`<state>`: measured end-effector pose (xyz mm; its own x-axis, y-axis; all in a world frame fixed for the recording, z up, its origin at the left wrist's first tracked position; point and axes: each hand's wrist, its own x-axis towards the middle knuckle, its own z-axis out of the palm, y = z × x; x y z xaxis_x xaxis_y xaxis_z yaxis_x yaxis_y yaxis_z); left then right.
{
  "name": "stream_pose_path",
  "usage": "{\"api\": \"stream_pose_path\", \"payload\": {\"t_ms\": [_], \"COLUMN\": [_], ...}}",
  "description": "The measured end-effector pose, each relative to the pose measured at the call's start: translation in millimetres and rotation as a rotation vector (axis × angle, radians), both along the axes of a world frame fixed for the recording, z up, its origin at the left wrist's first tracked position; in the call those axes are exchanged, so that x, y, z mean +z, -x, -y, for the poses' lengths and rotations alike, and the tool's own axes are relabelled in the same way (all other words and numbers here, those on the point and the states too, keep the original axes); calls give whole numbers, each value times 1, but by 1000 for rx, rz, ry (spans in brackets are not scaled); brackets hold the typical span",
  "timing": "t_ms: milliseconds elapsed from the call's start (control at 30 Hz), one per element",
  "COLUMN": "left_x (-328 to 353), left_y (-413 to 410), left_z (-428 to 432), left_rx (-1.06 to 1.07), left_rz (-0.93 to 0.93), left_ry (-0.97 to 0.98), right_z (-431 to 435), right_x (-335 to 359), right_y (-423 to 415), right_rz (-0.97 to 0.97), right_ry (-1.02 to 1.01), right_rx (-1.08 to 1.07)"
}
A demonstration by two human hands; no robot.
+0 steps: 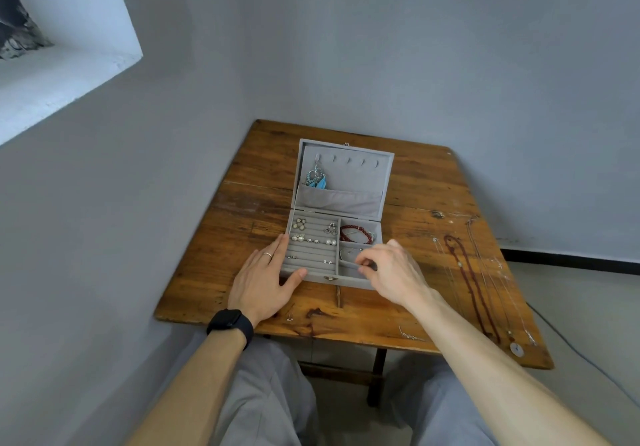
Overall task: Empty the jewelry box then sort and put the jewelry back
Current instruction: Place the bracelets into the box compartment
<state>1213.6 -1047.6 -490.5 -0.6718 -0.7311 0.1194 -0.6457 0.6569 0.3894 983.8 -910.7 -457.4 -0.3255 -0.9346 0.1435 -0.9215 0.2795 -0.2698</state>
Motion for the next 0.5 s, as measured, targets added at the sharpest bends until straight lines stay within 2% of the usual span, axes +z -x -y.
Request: {"api": "stream_pose_path", "payload": {"t_ms": [500], "left_x": [-2], "left_y": [0], "left_z": [3], "left_rx": [-9], "left_rz": [-14], "left_ry": [-18], "right_z": [1], "right_x": [-2], "right_y": [5], "right_rz": [60], "right_ry": [-72], "right_rx": [106]}}
